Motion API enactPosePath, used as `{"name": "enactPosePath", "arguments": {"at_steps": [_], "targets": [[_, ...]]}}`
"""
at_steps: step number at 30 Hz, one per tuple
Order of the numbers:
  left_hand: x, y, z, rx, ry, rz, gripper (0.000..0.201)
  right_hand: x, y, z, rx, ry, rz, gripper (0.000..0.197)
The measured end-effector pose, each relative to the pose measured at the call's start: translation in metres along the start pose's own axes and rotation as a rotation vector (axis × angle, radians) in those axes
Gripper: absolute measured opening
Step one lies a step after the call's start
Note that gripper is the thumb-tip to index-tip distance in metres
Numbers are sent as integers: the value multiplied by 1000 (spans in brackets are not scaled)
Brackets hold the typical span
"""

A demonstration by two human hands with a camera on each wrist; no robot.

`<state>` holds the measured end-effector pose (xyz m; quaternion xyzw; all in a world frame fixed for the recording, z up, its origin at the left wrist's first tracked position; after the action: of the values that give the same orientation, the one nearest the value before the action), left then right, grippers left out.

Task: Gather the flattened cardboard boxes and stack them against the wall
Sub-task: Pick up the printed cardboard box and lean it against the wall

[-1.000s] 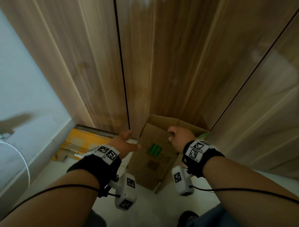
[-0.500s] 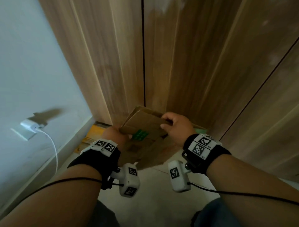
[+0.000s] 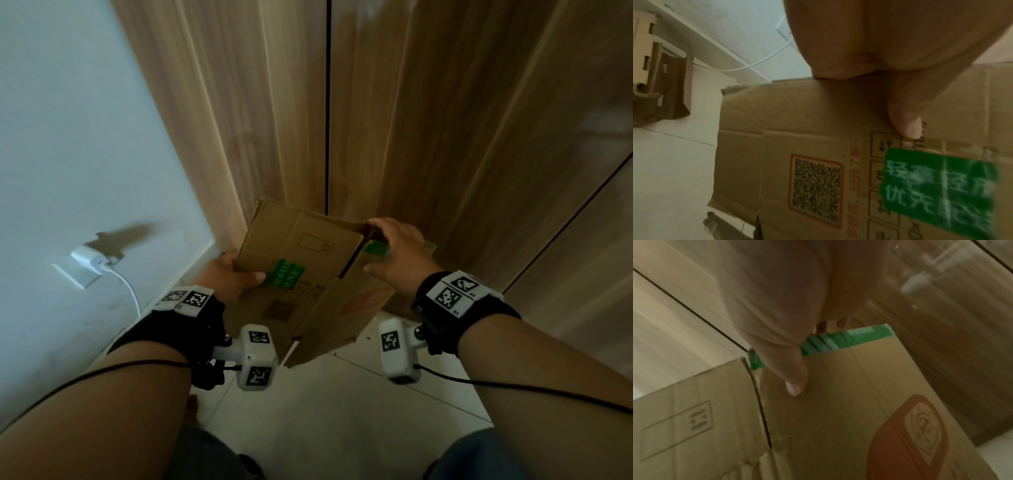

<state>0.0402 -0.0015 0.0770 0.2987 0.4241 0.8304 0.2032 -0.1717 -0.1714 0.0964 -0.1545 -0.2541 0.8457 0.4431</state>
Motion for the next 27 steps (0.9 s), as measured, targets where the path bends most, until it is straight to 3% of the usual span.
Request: {"name": "enactPosePath", "arguments": {"at_steps": [2,4,7,9,10,14,17,19,22,27], "targets": [[-1,-2,-1,94,-37,19,19,-1,-1,5,2,18,16,83],[-2,-4,-2,172,-60,20,20,-2,1,11,24,15,7,81],[-3,-7,1,205,-50,17,32,-5,8,17,117,0,-3,48],[-3,-6,4,213,-40,6,33,-5,9,14,72,-46,3,20],[-4,-5,5,213,-31,-4,32,-4,8,13,29,-60,7,16],[-6,1,5,209,22,-44,38,-5,6,20,-45,28,-17,28],[-8,1,5,188,72,-60,37,-5,16,24,84,7,-71,48],[-10,-1,6,189,95,-55,38,-4,25,23,186,-15,-135,40],[-13,-3,8,129,131,-47,42,-3,31,24,118,-3,-145,18],[-18,3,12,-111,265,-173,66,-5,24,32,-54,13,-53,17]]}}
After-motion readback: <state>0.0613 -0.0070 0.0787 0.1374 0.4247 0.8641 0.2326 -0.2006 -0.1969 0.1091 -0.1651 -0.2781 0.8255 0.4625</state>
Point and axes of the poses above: each hand's wrist, its own x-axis away from the middle knuckle, its own z-axis out of the back of the hand, y = z × x, the point moved 6 cm from there along -x, towards the middle knuckle, and after that the axes turned 6 degrees about y, right-handed, at the moved point
